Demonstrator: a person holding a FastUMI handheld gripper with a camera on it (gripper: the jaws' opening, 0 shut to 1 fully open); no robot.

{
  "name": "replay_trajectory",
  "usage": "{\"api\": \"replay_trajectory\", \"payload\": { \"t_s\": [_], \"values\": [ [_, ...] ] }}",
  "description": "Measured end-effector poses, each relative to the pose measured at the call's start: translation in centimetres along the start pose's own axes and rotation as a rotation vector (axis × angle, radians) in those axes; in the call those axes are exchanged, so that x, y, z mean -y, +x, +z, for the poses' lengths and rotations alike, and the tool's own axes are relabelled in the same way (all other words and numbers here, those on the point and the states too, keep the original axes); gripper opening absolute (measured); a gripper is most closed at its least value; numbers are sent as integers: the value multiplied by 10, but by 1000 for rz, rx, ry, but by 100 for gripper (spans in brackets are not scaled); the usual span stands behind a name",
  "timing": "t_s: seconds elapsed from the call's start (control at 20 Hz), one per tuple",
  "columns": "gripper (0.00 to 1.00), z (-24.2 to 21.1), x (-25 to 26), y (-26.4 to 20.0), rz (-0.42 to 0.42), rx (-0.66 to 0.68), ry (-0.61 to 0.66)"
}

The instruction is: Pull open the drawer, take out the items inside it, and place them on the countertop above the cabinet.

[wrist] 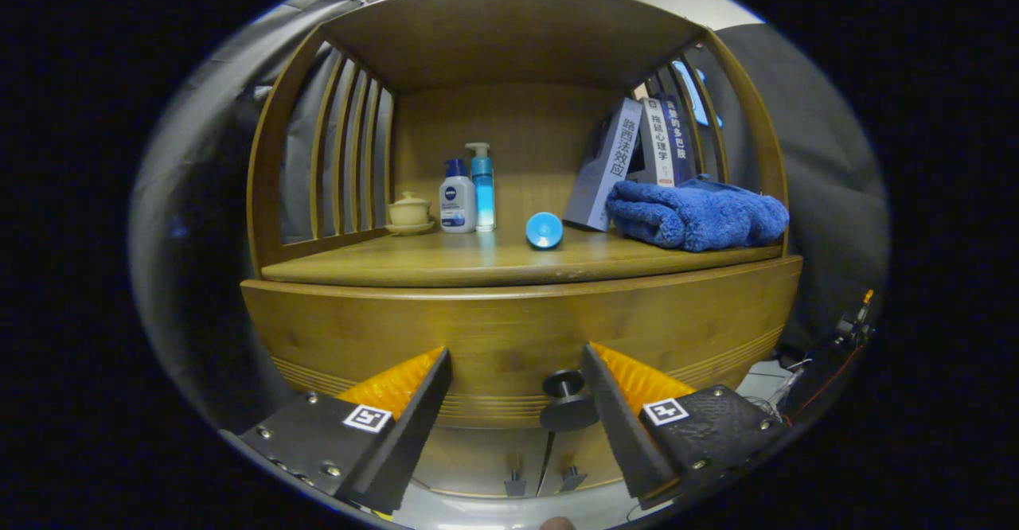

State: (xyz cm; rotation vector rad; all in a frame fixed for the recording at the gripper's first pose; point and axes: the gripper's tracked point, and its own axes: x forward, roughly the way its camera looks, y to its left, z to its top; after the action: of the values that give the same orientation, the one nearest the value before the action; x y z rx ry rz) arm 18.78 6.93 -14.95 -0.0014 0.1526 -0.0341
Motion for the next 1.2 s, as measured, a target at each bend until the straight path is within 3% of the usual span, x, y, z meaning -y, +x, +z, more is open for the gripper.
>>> {"api": "replay_trajectory", "payload": {
  "t_s": [0.35,0.5,0.65,0.9,1.2],
  "values": [
    [99,-3,5,5,-7,-51,11],
    [99,-9,13,-4,-10,-105,86],
    [99,-16,20,-25,3,-152,150],
    [99,-10,39,-72,-2,-153,123],
    [99,38,63,-129,-17,-92,65]
  ]
}}
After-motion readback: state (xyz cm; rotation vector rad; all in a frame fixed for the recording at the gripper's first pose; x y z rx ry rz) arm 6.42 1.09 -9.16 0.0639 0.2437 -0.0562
